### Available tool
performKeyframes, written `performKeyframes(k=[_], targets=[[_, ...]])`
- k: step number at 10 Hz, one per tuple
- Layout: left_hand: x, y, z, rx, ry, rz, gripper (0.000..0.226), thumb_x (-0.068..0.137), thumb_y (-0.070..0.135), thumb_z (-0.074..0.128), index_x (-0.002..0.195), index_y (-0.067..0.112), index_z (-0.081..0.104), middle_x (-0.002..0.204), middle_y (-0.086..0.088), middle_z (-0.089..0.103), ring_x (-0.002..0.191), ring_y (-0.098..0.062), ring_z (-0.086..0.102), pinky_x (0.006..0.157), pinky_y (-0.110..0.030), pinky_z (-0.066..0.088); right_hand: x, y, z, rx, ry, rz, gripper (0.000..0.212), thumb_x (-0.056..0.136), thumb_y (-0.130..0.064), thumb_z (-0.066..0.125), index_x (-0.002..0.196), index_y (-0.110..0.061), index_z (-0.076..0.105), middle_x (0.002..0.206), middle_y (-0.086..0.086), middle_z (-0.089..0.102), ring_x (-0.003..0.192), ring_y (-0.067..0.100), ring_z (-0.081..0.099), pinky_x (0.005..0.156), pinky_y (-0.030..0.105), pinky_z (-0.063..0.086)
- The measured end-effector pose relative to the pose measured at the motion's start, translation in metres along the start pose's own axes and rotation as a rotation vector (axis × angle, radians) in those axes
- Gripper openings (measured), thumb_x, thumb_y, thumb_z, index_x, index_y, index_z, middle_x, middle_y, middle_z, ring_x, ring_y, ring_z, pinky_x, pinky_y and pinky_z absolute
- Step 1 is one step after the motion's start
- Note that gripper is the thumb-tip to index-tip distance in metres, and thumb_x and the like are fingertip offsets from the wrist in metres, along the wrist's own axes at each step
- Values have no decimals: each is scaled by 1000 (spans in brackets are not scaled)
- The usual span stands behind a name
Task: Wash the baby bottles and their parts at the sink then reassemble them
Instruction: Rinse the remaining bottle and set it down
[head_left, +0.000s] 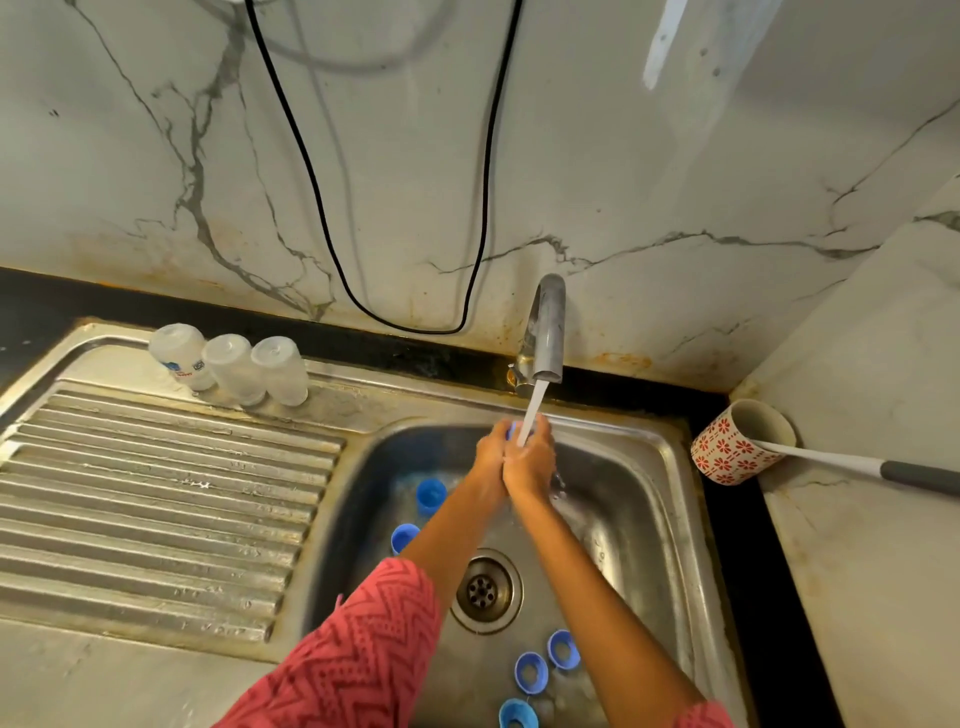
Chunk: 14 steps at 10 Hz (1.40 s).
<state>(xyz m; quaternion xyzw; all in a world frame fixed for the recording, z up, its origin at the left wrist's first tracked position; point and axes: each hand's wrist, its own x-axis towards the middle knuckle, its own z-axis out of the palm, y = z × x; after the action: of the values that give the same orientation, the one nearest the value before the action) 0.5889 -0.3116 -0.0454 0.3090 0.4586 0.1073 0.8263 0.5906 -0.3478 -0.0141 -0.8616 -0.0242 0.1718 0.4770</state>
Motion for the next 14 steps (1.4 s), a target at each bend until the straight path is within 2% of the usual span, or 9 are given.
performKeyframes(k=[1,3,5,8,9,11,12,13,14], targets=[[-41,21,12,-26,-26,115,32,97,25,41,75,13,61,68,-5,60,73,-20,58,71,-28,51,0,-11,-8,-21,-93,-9,36,95,-34,48,124,-12,49,118,14,56,112,31,54,95,42,45],[-55,0,-24,166,-79,28,30,99,17,32,85,14,59,86,-10,59,75,-17,56,70,-28,47,-8,11,-44,-187,-549,26,35,97,-15,50,131,-6,44,127,17,53,101,18,50,90,31,44],[-60,9,-10,60,-53,123,23,96,20,45,88,11,65,89,-12,63,84,-23,60,75,-32,52,-3,17,-44,56,-373,-102,23,87,-3,61,106,-12,55,103,7,59,102,23,57,80,31,54],[-40,80,5,585,152,371,28,95,26,52,90,2,64,91,-16,65,91,-30,61,81,-38,48,-17,6,-48,42,-386,-255,39,86,-6,64,122,-15,50,103,-1,54,92,14,56,63,13,46],[-22,91,13,694,180,374,36,91,31,59,97,-3,66,100,-22,67,101,-35,63,87,-39,49,-12,10,-48,54,-406,-276,36,83,-2,67,113,-17,53,101,1,56,91,18,56,71,23,48],[-14,93,30,852,178,370,28,90,16,60,102,-10,63,97,-18,63,95,-28,61,78,-30,46,-3,29,-51,21,-437,-280,39,78,4,69,113,-10,57,101,-1,57,93,14,55,79,17,45],[-8,88,29,833,212,423,25,92,9,55,69,1,58,71,-10,57,71,-24,58,60,-24,47,6,45,-52,26,-392,-300,41,74,7,71,104,-16,55,99,-2,58,92,14,56,75,7,44],[-4,83,25,676,157,416,28,95,7,51,66,8,51,66,-3,51,51,-12,56,45,-15,47,6,55,-50,-32,-477,-299,43,72,7,72,101,-18,54,96,-4,57,91,14,55,71,4,43],[-7,75,12,444,-20,268,18,97,19,48,98,3,56,74,-7,61,56,-14,62,59,-28,53,3,55,-47,2,-530,-277,42,73,5,73,106,-14,56,105,2,60,96,15,55,76,9,45]])
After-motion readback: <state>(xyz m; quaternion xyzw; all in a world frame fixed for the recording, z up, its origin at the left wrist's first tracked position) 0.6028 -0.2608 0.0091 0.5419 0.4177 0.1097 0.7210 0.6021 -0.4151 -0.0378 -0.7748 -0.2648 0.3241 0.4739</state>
